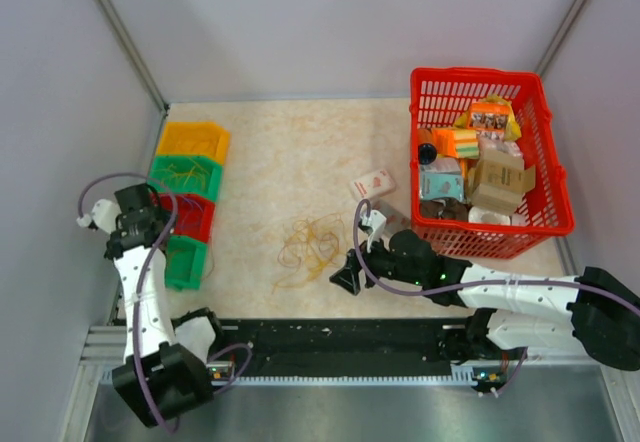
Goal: Untangle the cables
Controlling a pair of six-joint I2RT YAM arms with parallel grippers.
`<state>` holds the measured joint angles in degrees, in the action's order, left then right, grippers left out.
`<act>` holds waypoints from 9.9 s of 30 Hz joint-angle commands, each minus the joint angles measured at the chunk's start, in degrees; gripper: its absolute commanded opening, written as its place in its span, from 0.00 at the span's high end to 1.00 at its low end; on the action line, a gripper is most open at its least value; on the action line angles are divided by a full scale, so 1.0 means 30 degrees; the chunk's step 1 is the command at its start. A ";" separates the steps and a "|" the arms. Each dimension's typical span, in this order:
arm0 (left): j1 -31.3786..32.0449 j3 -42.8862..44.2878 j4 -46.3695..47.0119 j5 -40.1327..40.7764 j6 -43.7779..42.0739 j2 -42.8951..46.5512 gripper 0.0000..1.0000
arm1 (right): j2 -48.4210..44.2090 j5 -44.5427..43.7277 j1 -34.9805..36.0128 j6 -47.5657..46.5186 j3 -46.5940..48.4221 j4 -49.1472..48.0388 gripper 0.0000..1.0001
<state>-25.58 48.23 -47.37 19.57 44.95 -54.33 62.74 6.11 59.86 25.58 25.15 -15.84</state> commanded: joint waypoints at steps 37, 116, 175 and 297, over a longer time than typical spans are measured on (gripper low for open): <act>1.1809 0.2177 -0.1080 0.4080 -0.1186 -0.7567 1.00 | -0.1168 -0.0513 -0.0059 0.0379 -0.1409 -0.2310 0.29; 2.6897 0.6678 0.4548 -0.3158 -0.5872 0.1117 1.00 | -0.2486 0.0773 -0.1993 0.0354 0.5505 0.6250 0.32; 0.5367 1.4073 0.6649 -0.8015 -0.7425 -0.6850 1.00 | 0.3609 -0.2125 -0.0147 -0.1408 0.0730 -0.2923 1.00; 2.3879 0.0386 1.6378 -1.2914 -0.8860 0.0767 0.12 | -0.0228 -0.0014 -0.0938 0.9285 1.5112 0.8033 1.00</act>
<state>44.64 45.01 -0.34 -25.34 22.59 -49.41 63.35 4.21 57.56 48.53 66.92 7.84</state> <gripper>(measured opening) 0.961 0.008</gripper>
